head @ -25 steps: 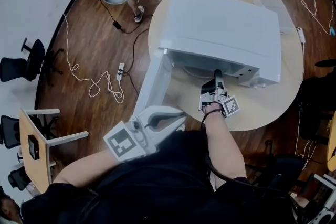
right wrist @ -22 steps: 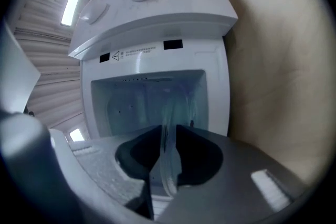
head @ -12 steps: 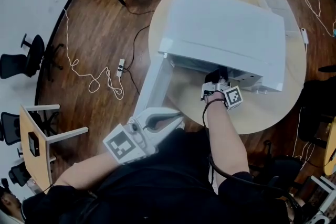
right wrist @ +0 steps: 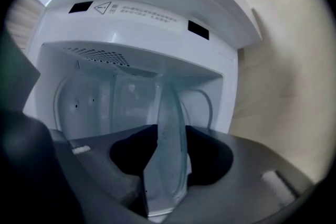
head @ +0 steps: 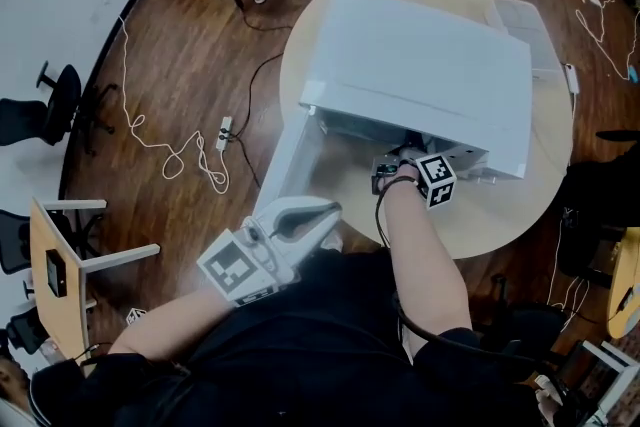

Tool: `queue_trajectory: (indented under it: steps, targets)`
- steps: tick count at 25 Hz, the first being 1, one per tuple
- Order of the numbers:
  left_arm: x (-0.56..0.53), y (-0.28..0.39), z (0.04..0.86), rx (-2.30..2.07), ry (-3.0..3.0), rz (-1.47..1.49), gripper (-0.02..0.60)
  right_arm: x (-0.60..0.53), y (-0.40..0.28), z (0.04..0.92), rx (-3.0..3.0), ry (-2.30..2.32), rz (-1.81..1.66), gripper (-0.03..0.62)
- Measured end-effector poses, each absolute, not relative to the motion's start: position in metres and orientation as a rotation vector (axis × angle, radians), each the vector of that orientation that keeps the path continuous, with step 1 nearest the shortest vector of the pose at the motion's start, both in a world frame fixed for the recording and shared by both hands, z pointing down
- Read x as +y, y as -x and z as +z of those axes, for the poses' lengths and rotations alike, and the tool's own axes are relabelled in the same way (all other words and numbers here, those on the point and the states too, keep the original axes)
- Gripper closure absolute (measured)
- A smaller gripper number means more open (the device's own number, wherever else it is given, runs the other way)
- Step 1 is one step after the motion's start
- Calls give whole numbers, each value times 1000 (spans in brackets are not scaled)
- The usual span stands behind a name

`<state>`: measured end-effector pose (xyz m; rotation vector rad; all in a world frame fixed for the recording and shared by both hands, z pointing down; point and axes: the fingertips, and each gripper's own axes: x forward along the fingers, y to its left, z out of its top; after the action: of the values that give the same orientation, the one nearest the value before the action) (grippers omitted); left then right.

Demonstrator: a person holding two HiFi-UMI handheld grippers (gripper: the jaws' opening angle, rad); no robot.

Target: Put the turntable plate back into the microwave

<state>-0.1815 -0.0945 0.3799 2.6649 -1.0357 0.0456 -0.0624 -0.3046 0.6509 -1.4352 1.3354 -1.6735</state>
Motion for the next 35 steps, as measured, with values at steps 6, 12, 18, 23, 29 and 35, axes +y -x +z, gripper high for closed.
queue_trajectory:
  steps: [6, 12, 18, 23, 29, 35]
  targets:
    - [-98, 179, 377, -1071, -2643, 26, 578, -289, 56, 652, 1466, 1615, -1731, 389]
    - [-105, 180, 383, -1137, -2624, 37, 578, -276, 51, 645, 1603, 1655, -1762, 387]
    - [-125, 173, 402, -1246, -2533, 52, 578, -219, 57, 585, 2478, 1341, -1444, 495]
    - [-157, 152, 411, -1328, -2502, 12, 578, -179, 23, 462, 3148, 1110, -333, 592]
    - [-176, 157, 426, -1484, -2402, -48, 578, -171, -47, 430, 2906, 1428, -255, 594]
    - [-161, 151, 428, -1527, -2412, -37, 578, -167, -69, 461, 2837, 1485, -412, 594]
